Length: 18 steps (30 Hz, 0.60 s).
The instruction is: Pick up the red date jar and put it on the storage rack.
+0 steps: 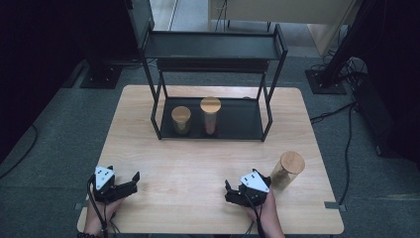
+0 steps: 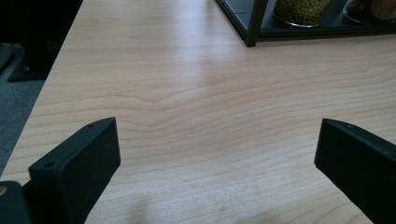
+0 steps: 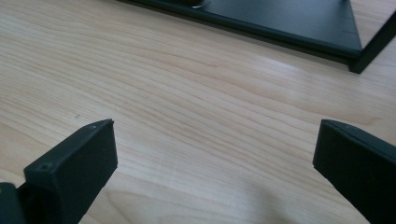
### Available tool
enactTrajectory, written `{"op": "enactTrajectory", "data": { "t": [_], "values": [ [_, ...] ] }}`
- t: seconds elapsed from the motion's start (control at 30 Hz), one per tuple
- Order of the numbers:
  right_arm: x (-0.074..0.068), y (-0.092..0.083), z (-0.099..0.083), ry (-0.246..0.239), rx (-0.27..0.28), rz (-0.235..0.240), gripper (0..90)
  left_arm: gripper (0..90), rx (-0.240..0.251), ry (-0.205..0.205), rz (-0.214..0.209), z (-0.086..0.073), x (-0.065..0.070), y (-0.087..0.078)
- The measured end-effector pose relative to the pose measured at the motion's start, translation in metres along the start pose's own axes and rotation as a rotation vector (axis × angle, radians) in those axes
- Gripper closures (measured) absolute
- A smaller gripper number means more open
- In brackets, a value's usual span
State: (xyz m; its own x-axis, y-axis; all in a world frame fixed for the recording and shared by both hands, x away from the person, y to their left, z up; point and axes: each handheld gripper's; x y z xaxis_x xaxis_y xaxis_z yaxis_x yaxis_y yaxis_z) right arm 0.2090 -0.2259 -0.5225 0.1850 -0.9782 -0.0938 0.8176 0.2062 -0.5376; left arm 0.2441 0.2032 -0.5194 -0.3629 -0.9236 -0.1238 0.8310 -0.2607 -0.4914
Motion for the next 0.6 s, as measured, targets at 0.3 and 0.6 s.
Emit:
{"op": "enactTrajectory", "data": {
  "t": [0.3,0.6],
  "values": [
    [0.01,-0.009,-0.005,0.004,0.005,-0.01,0.0,0.5,0.001,0.002,0.001,0.0,0.0,0.0],
    [0.019,-0.017,-0.009,0.006,0.001,-0.02,0.0,0.5,0.002,0.004,0.001,0.0,0.0,0.0]
  ]
}}
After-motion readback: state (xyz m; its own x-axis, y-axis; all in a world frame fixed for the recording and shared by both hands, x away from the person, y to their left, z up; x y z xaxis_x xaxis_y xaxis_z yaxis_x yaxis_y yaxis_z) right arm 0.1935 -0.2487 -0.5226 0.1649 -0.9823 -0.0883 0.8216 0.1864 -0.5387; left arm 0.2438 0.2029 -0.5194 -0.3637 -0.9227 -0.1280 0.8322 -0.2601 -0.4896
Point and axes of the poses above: each handheld gripper's, and its own axes: y roughly forward along the jaws, z roughly out of its top, x roughly to its right, and after that the axes turned 11 degrees about y, right-handed
